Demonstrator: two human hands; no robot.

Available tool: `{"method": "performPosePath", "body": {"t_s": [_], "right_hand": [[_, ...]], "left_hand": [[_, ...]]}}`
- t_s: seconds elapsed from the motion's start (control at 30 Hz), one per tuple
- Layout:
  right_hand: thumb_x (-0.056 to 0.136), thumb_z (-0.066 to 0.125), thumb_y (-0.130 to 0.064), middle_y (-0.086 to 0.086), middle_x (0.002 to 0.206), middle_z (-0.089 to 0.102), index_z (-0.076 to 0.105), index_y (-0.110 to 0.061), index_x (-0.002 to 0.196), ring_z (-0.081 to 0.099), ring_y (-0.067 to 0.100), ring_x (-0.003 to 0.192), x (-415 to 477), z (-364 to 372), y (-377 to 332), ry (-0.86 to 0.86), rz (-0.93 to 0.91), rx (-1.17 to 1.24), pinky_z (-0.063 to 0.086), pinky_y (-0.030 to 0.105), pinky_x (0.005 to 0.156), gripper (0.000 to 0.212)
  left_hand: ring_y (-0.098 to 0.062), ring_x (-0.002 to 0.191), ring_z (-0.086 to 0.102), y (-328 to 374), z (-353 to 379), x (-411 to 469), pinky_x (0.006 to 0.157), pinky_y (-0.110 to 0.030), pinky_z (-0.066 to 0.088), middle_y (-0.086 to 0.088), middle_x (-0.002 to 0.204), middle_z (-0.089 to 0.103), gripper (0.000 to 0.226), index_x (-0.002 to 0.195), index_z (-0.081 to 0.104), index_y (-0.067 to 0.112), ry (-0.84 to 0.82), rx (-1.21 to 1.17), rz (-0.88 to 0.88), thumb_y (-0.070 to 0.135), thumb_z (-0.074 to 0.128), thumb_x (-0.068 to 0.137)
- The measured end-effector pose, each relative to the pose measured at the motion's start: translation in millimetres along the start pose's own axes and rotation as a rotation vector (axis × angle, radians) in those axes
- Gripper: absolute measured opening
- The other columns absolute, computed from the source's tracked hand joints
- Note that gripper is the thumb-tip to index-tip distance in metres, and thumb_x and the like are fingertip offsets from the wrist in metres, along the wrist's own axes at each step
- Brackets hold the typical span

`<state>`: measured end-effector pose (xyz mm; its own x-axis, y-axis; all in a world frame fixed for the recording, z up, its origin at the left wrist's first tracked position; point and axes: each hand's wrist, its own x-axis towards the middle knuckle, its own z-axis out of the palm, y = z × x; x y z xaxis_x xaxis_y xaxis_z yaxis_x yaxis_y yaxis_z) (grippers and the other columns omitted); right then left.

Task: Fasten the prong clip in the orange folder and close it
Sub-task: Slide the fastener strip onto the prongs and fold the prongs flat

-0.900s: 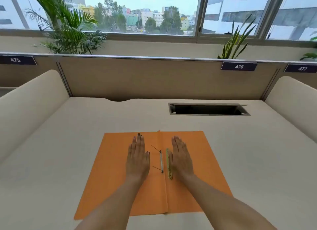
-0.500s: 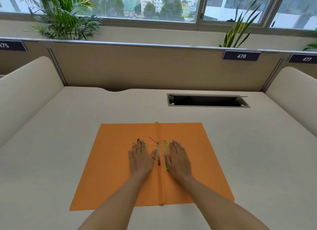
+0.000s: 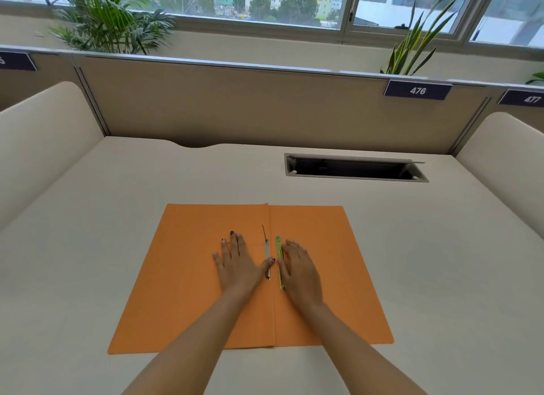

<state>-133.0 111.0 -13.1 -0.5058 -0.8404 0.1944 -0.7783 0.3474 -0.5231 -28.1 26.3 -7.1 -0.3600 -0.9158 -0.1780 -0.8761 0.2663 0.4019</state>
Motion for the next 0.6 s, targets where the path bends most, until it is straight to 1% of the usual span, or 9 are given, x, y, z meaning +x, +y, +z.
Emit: {"method": "performPosePath", "body": {"t_s": [0.07, 0.13, 0.17, 0.23, 0.3, 0.4, 0.47, 0.53, 0.6], "right_hand": [[0.096, 0.051, -0.022, 0.004, 0.142, 0.051, 0.054, -0.008, 0.131, 0.039, 0.017, 0.138, -0.2, -0.9, -2.1, 0.007, 0.029, 0.045, 0.016, 0.022, 0.116, 0.038], [0.095, 0.054, -0.023, 0.005, 0.141, 0.05, 0.051, -0.006, 0.133, 0.04, 0.019, 0.136, 0.0, -2.9, -7.9, 0.004, 0.094, 0.104, 0.025, 0.028, 0.116, 0.042], [0.093, 0.056, -0.023, 0.007, 0.138, 0.052, 0.051, -0.005, 0.132, 0.043, 0.021, 0.132, 0.8, -4.1, -12.1, 0.012, 0.132, 0.109, 0.032, 0.03, 0.111, 0.043], [0.089, 0.062, -0.024, 0.008, 0.124, 0.057, 0.054, -0.006, 0.123, 0.05, 0.023, 0.117, 2.8, -5.7, -20.4, 0.063, 0.186, 0.011, 0.043, 0.03, 0.095, 0.039], [0.085, 0.068, -0.027, 0.01, 0.116, 0.058, 0.056, -0.005, 0.117, 0.051, 0.024, 0.109, 4.2, -9.9, -29.7, 0.063, 0.266, -0.118, 0.044, 0.03, 0.088, 0.04], [0.085, 0.068, -0.029, 0.014, 0.119, 0.056, 0.053, -0.001, 0.118, 0.053, 0.028, 0.11, 8.0, -15.5, -37.5, -0.062, 0.448, -0.173, 0.043, 0.031, 0.09, 0.046], [0.088, 0.066, -0.021, 0.015, 0.116, 0.06, 0.055, 0.0, 0.116, 0.057, 0.029, 0.106, 10.8, -17.8, -41.6, -0.115, 0.51, -0.195, 0.046, 0.032, 0.085, 0.037], [0.091, 0.059, -0.01, 0.014, 0.111, 0.065, 0.061, -0.003, 0.109, 0.063, 0.028, 0.1, 13.6, -19.8, -44.2, -0.134, 0.514, -0.227, 0.049, 0.032, 0.076, 0.02], [0.093, 0.05, -0.003, 0.012, 0.107, 0.066, 0.064, -0.006, 0.102, 0.064, 0.027, 0.098, 14.0, -22.6, -47.0, -0.148, 0.506, -0.239, 0.046, 0.03, 0.069, 0.017]], "left_hand": [[-0.024, 0.146, -0.018, -0.1, 1.5, -0.4, 0.117, -0.049, -0.011, -0.003, 0.159, -0.014, 0.104, 0.149, -0.01, 0.011, 0.012, 0.011, 0.005, 0.076, 0.033, 0.08], [-0.024, 0.146, -0.019, -0.2, 3.4, -0.6, 0.117, -0.049, -0.011, -0.003, 0.159, -0.014, 0.104, 0.149, -0.01, 0.011, 0.014, 0.015, 0.007, 0.076, 0.032, 0.08], [-0.024, 0.146, -0.019, -0.3, 4.1, -1.0, 0.118, -0.049, -0.011, -0.003, 0.159, -0.014, 0.104, 0.149, -0.011, 0.011, 0.018, 0.019, 0.008, 0.077, 0.031, 0.08], [-0.024, 0.145, -0.019, 0.1, 4.4, -1.6, 0.118, -0.049, -0.012, -0.003, 0.159, -0.014, 0.104, 0.149, -0.011, 0.011, 0.026, 0.022, 0.008, 0.076, 0.031, 0.08], [-0.024, 0.145, -0.02, 0.1, 4.6, -1.4, 0.117, -0.048, -0.013, -0.003, 0.159, -0.014, 0.103, 0.149, -0.012, 0.012, 0.034, 0.019, 0.006, 0.075, 0.031, 0.081], [-0.024, 0.145, -0.02, 0.1, 5.6, -0.9, 0.117, -0.048, -0.014, -0.002, 0.159, -0.015, 0.102, 0.149, -0.012, 0.012, 0.035, 0.016, 0.003, 0.075, 0.032, 0.081], [-0.024, 0.145, -0.02, -0.3, 6.8, -0.9, 0.116, -0.049, -0.014, -0.002, 0.159, -0.015, 0.103, 0.149, -0.012, 0.013, 0.037, 0.024, 0.001, 0.076, 0.032, 0.08], [-0.024, 0.145, -0.02, -0.3, 7.1, -1.0, 0.116, -0.049, -0.015, -0.002, 0.159, -0.015, 0.103, 0.149, -0.012, 0.012, 0.042, 0.03, 0.0, 0.076, 0.031, 0.08], [-0.024, 0.145, -0.019, -0.1, 7.3, -1.0, 0.115, -0.049, -0.015, -0.002, 0.16, -0.014, 0.103, 0.149, -0.012, 0.012, 0.047, 0.035, 0.002, 0.076, 0.03, 0.08]]}}
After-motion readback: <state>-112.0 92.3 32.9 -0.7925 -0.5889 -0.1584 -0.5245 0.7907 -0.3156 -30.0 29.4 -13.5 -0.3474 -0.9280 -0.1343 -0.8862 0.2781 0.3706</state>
